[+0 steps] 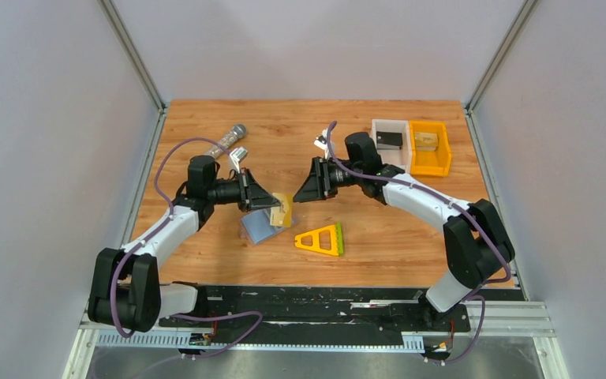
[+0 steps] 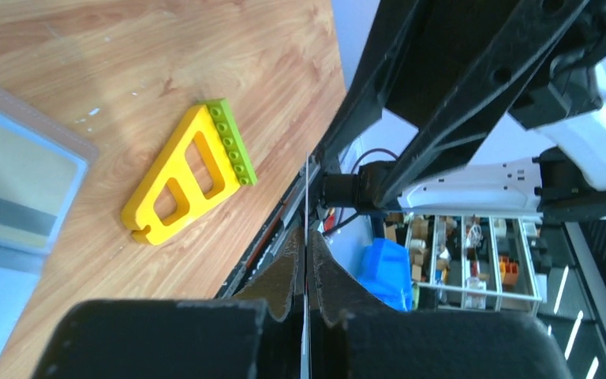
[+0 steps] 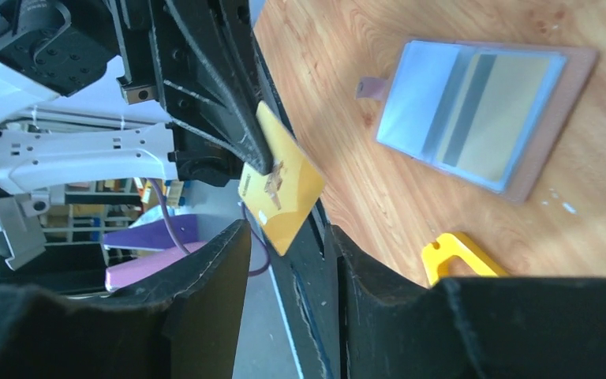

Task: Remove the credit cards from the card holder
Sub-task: Place the credit card in the storage box.

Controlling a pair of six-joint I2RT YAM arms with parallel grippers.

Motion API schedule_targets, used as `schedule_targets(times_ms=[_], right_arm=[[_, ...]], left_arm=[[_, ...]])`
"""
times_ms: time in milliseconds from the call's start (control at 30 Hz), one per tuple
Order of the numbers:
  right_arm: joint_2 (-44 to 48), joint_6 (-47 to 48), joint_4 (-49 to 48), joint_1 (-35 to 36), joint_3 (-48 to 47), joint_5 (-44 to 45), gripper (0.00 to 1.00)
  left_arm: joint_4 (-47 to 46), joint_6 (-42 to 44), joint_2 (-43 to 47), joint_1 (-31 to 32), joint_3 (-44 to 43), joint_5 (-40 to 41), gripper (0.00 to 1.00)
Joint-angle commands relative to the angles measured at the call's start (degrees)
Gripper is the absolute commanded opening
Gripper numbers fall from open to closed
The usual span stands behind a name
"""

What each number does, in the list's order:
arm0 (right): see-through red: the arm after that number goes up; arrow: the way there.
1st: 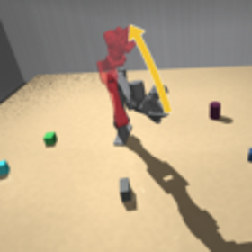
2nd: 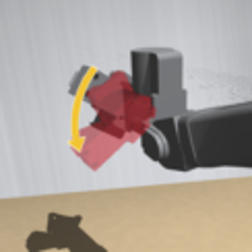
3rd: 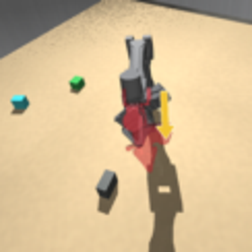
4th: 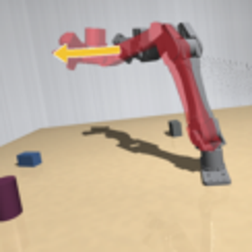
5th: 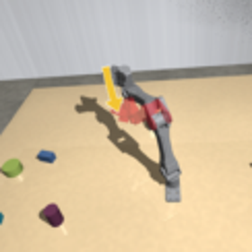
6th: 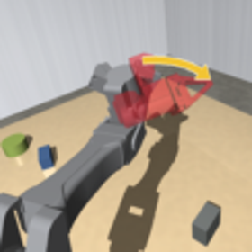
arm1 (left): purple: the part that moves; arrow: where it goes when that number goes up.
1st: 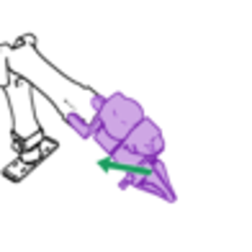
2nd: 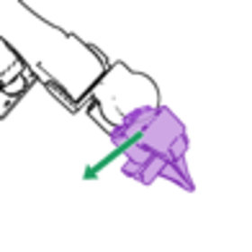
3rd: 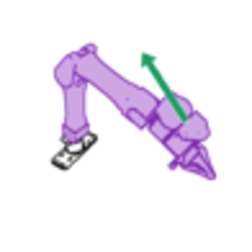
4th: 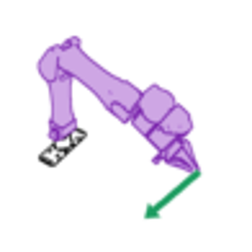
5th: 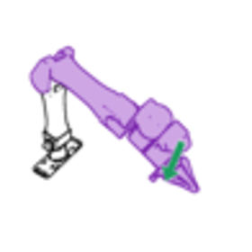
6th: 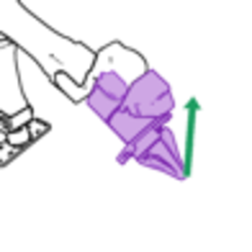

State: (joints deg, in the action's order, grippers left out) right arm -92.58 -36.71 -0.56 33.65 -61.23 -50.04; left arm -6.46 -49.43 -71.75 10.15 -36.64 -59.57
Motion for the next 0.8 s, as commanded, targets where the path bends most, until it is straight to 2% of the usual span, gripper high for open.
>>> schedule_targets(times_ms=[0, 333, 667, 767], right_arm=[[1.44, 11.23, 10.28, -2.24, -4.56, -5.2, 0.41], [-1.86, 14.65, 14.54, -3.02, -8.4, -11.38, 0.4], [-3.23, 14.57, 14.27, -2.32, -8.85, -12.11, 0.38], [-3.7, 14.39, 14.14, -2.01, -9.16, -12.27, 0.34]], left_arm=[[3.41, 5.23, -0.16, 2.83, -4.04, -3.23, 0.0], [4.89, 6.25, -0.87, 6.19, -5.54, -3.28, 0.0], [4.96, 6.6, -1.81, 7.14, -7.0, -3.88, 0.0], [4.88, 6.68, -2.17, 7.36, -7.19, -4.14, 0.0]])
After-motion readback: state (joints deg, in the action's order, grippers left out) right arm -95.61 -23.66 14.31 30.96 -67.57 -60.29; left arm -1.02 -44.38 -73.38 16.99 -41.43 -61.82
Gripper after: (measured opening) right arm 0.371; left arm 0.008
